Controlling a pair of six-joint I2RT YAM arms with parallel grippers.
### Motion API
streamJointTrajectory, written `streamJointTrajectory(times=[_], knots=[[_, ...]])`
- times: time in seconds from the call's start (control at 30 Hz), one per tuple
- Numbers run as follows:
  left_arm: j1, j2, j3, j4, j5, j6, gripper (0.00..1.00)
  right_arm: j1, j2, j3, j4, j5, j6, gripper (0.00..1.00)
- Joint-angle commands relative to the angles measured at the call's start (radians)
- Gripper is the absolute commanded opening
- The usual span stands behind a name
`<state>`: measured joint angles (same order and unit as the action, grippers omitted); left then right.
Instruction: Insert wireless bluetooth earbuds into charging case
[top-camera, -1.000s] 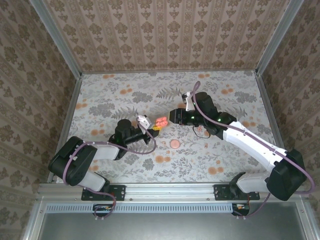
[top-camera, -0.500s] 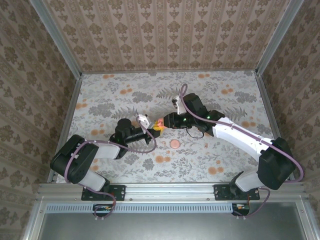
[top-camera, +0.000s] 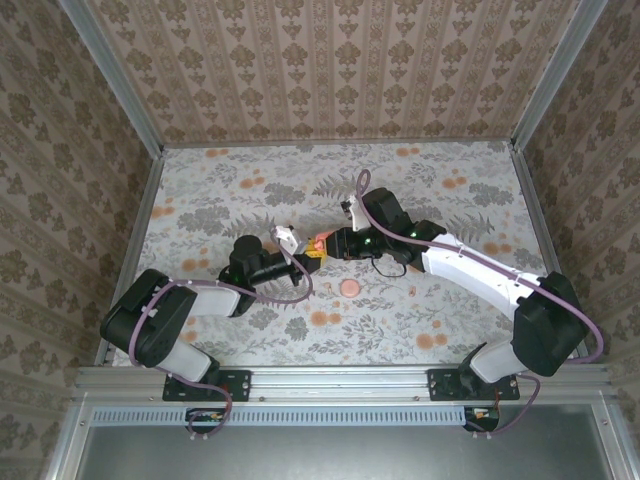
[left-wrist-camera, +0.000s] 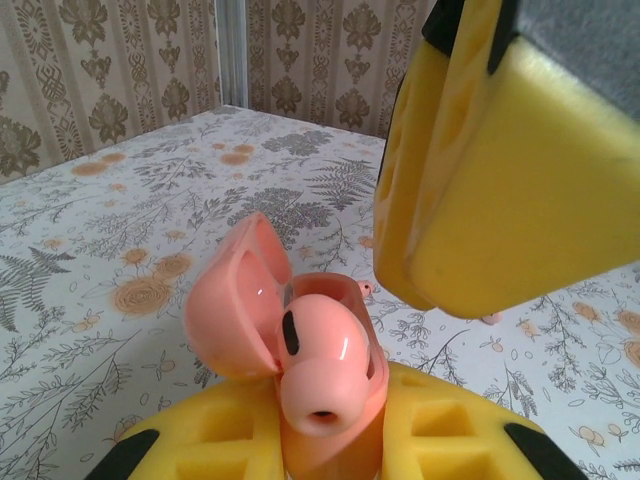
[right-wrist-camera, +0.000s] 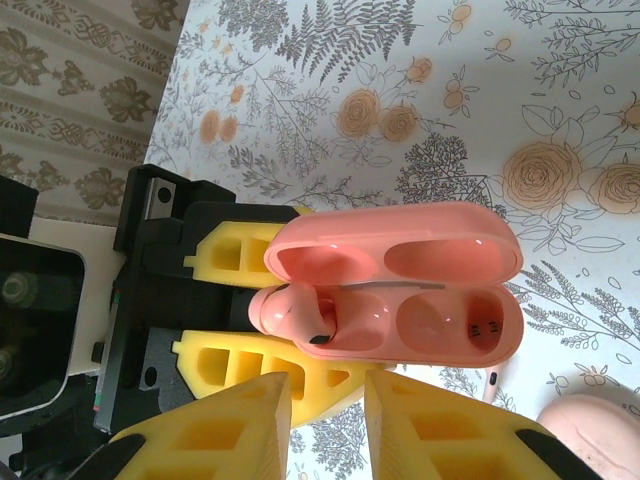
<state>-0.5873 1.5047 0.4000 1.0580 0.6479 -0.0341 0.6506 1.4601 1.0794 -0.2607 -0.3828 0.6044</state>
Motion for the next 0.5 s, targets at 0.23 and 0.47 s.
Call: streamJointTrajectory(times=[0.23, 0.47], knots=[[0.006, 0.011, 0.023, 0.051, 0.015, -0.026, 0.19, 0.005, 0.025, 0.034, 0.006, -0.025, -0.011, 0.28], [0.006, 0.012, 0.028, 0.053, 0.024, -0.03, 0.19, 0.006, 0.028, 0.035, 0.004, 0.001, -0.005, 0.28]])
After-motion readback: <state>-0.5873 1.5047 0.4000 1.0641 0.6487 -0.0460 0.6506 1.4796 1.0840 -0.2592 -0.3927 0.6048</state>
